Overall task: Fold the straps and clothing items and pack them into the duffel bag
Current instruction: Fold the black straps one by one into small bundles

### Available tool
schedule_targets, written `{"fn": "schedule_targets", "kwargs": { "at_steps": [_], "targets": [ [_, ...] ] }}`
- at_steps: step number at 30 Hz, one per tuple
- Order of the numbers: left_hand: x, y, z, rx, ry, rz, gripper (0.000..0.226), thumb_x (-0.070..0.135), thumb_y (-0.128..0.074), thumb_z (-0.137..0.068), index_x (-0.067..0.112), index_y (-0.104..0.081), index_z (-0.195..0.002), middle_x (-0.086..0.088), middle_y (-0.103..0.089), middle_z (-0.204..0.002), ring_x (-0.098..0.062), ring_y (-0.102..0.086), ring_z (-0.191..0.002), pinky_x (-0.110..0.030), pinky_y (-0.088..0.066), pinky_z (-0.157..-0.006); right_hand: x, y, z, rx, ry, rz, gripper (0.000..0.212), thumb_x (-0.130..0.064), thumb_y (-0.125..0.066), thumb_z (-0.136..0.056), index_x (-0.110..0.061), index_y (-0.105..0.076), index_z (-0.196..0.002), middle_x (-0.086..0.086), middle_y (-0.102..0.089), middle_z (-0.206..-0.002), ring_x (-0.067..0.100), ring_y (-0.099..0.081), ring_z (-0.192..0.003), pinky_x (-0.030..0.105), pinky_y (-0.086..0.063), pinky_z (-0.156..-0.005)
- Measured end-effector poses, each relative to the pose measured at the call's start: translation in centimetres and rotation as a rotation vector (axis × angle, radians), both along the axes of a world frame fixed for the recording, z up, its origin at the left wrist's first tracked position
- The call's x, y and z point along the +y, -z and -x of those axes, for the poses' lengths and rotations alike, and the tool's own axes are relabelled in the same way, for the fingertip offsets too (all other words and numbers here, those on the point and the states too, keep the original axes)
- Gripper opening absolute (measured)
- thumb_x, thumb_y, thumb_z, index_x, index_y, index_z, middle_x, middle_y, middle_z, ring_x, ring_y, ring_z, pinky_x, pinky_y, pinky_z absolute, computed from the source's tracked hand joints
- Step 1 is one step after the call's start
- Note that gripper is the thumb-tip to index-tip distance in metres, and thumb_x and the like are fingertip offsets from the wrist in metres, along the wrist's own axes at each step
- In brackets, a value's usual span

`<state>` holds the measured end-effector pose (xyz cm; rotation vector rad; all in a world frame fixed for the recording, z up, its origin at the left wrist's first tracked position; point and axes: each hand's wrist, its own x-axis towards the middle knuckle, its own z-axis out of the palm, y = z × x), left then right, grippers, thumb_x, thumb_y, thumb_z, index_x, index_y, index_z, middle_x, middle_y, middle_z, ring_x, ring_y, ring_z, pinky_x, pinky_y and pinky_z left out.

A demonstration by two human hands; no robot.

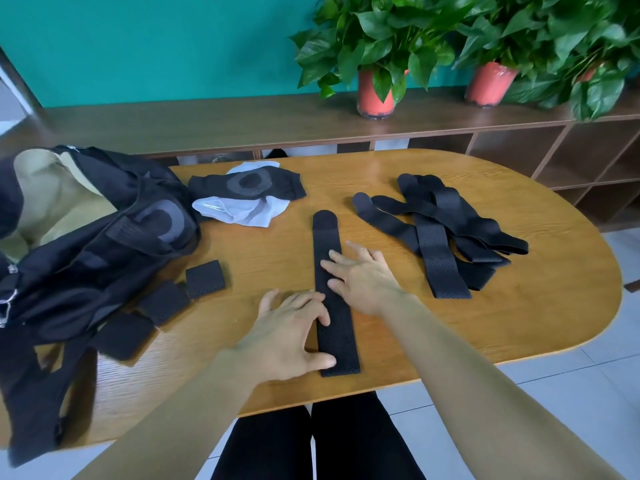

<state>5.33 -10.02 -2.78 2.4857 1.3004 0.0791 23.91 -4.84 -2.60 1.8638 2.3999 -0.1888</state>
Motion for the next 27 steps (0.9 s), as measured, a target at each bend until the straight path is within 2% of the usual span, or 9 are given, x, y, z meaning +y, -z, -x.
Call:
{"fn": "schedule_targets", "kwargs": {
  "at_steps": [6, 14, 20, 25, 27],
  "targets": [
    [0.6, 0.2, 0.1, 0.041, 0.057, -0.024, 0.059, 0.067, -0.057, -0.076, 0.038, -0.038, -0.124, 0.017, -0.019, -0.154, 0.004, 0.005, -0.143, -0.042, 0.013, -0.116, 4.2, 0.1, -0.2, -0.012, 0.084, 0.037, 0.049, -0.044, -0.025, -0.101, -0.037, -0.018, -0.149, -0.011, -0.011, -0.158, 0.022, 0.004, -0.146, 0.044, -0.006, -0.116],
    [1.1, 0.2, 0.1, 0.047, 0.063, -0.013, 0.060, 0.068, -0.057, -0.076, 0.038, -0.037, -0.124, 0.016, -0.020, -0.153, 0.003, -0.006, -0.143, -0.040, 0.016, -0.116, 5.4, 0.5, -0.3, 0.030, 0.128, 0.039, 0.047, -0.038, -0.025, -0.103, -0.035, -0.020, -0.149, -0.011, -0.011, -0.158, 0.021, 0.008, -0.146, 0.045, -0.004, -0.115],
    [0.8, -0.1, 0.1, 0.013, 0.032, 0.018, 0.054, 0.064, -0.061, -0.074, 0.040, -0.041, -0.118, 0.018, -0.022, -0.150, 0.002, -0.018, -0.140, -0.041, 0.015, -0.115, 3.0, -1.1, -0.9, 0.430, 0.169, -0.103, 0.046, -0.024, -0.037, -0.101, -0.031, -0.031, -0.146, -0.009, -0.031, -0.153, 0.013, -0.001, -0.145, 0.042, -0.006, -0.114],
    [-0.1, -0.8, 0.0, -0.040, 0.032, -0.023, 0.046, 0.056, -0.063, -0.078, 0.038, -0.048, -0.117, 0.016, -0.028, -0.150, 0.004, -0.010, -0.142, -0.042, 0.011, -0.116, -3.2, -3.2, -0.9, 0.606, 0.112, -0.199, 0.041, -0.017, -0.049, -0.097, -0.029, -0.049, -0.137, 0.004, -0.048, -0.137, 0.008, -0.020, -0.139, 0.028, -0.013, -0.104],
    [-0.7, -1.0, 0.1, -0.111, 0.027, -0.060, 0.041, 0.054, -0.063, -0.080, 0.037, -0.052, -0.116, 0.018, -0.035, -0.147, 0.005, -0.014, -0.141, -0.039, 0.008, -0.116, -6.1, -3.0, -1.0, 0.653, 0.094, -0.174, 0.041, -0.016, -0.051, -0.095, -0.031, -0.052, -0.133, 0.003, -0.049, -0.134, 0.007, -0.028, -0.134, 0.028, -0.016, -0.107]
  ]
}}
